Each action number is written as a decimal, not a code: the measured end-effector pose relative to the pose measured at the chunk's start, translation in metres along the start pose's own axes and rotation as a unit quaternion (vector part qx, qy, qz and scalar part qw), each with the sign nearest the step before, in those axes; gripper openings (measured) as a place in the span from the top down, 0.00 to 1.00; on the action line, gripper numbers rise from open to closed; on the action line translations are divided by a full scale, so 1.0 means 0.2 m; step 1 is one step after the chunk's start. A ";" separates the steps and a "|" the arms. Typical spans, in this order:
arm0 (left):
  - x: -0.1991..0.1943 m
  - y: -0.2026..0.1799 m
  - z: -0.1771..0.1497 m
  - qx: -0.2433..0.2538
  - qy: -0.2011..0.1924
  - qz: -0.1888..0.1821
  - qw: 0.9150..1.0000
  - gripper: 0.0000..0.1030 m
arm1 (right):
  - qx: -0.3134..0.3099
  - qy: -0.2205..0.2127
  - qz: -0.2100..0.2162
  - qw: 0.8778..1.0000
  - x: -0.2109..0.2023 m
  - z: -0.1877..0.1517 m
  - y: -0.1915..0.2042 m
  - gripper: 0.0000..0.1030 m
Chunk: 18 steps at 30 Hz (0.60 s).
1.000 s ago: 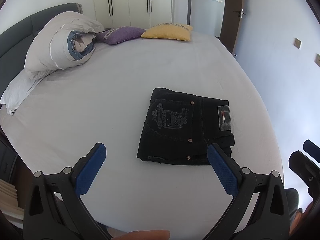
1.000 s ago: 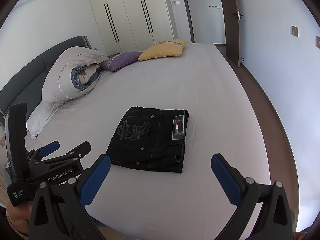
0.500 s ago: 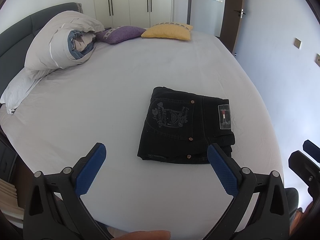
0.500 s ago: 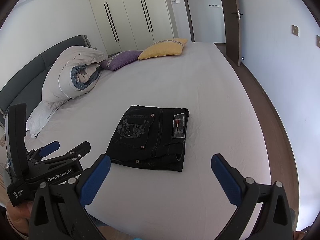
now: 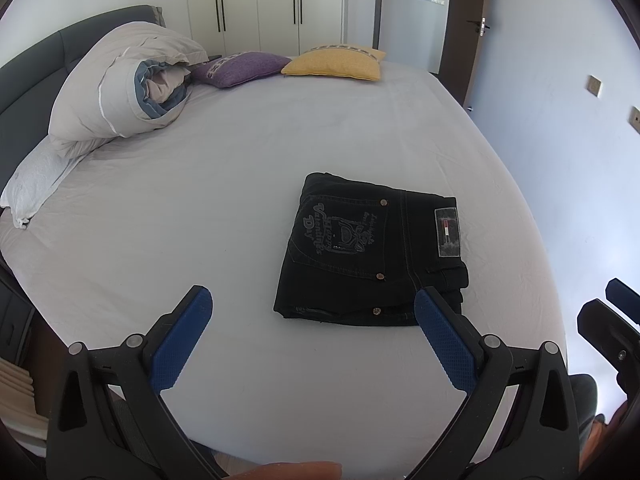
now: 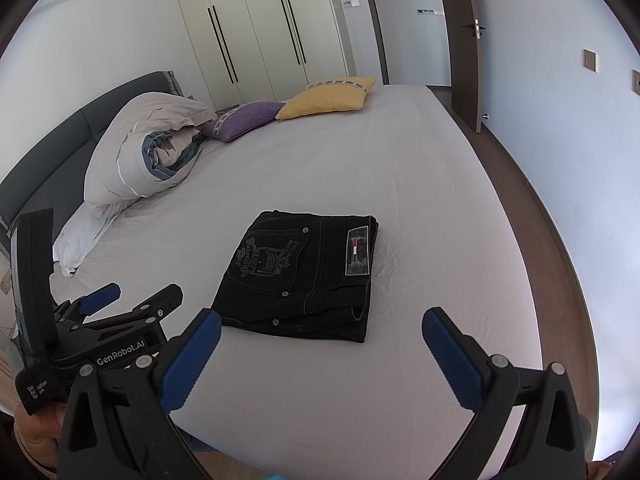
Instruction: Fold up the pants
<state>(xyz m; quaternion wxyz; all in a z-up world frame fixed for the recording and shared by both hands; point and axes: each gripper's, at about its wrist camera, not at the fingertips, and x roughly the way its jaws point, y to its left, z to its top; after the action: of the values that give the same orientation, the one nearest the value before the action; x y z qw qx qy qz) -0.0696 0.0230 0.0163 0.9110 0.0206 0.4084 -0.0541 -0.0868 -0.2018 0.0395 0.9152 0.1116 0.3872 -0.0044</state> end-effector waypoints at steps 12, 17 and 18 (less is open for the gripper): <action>0.00 0.00 0.00 -0.001 0.000 0.000 1.000 0.00 | 0.001 0.001 -0.001 1.000 0.00 -0.02 0.00 0.00; 0.00 0.00 -0.01 -0.001 0.001 -0.001 1.000 0.00 | 0.001 0.001 -0.001 1.000 0.00 -0.02 0.00 0.00; 0.00 -0.01 -0.02 -0.001 0.001 -0.001 1.000 0.00 | 0.001 0.001 -0.001 1.000 0.00 -0.02 0.00 0.00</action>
<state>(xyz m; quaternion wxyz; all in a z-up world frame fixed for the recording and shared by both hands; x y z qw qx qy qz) -0.0716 0.0222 0.0135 0.9105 0.0192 0.4094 -0.0545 -0.0903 -0.2006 0.0371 0.9148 0.1123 0.3880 -0.0060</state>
